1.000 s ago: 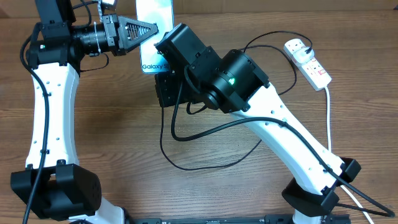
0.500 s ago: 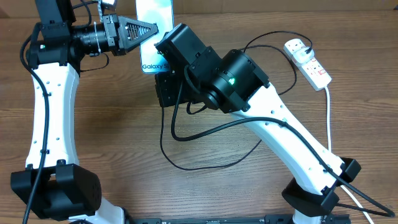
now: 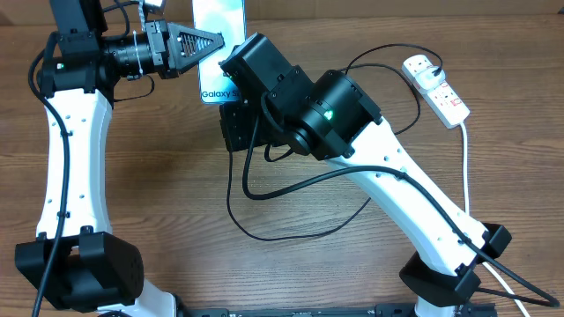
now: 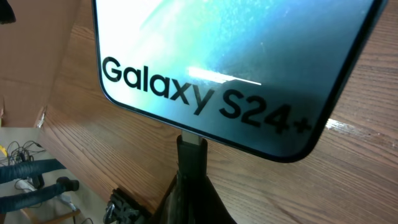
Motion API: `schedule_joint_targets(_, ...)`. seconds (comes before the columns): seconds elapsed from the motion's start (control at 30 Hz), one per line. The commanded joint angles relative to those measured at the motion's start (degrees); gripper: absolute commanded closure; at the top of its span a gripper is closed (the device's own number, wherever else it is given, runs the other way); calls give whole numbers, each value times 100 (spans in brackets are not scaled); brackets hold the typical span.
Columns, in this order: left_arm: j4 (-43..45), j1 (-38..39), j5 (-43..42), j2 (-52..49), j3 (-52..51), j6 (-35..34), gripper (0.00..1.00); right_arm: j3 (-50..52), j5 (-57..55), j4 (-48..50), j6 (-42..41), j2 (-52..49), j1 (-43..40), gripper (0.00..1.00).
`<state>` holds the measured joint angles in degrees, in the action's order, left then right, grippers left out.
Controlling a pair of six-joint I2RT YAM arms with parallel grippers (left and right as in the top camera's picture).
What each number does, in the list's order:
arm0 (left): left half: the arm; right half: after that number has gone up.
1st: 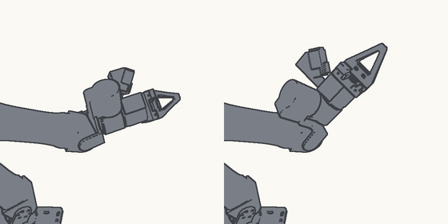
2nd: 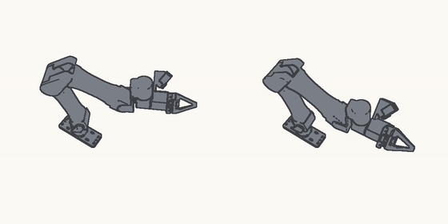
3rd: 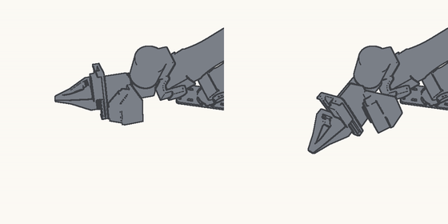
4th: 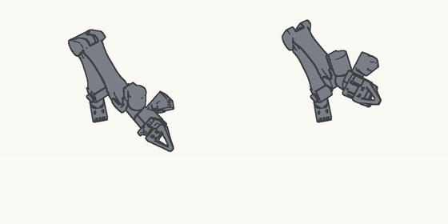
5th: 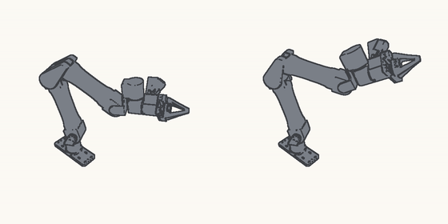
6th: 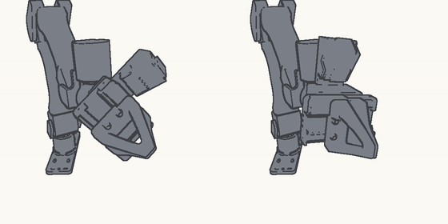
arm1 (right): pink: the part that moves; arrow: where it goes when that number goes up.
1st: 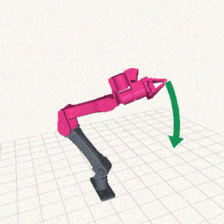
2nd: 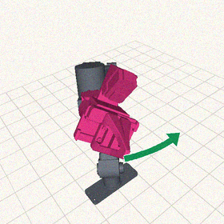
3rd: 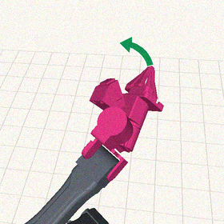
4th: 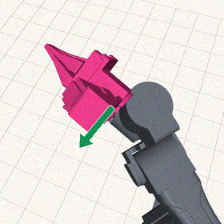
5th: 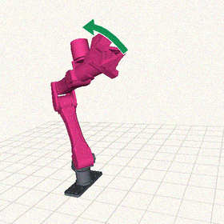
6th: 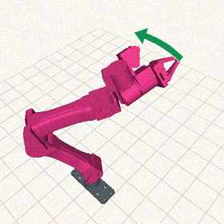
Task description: Plug charger to phone and switch on socket
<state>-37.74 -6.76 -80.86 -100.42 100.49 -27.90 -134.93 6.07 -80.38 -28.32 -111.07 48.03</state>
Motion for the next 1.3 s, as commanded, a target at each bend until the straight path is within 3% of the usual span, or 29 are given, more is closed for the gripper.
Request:
schedule_joint_targets(0.0,24,4,-323,37,48,109,96,-13,-83,55,-15,48,-22,96)
schedule_joint_targets(1.27,-22,4,-297,37,48,262,96,-13,-260,90,-13,48,-22,96)
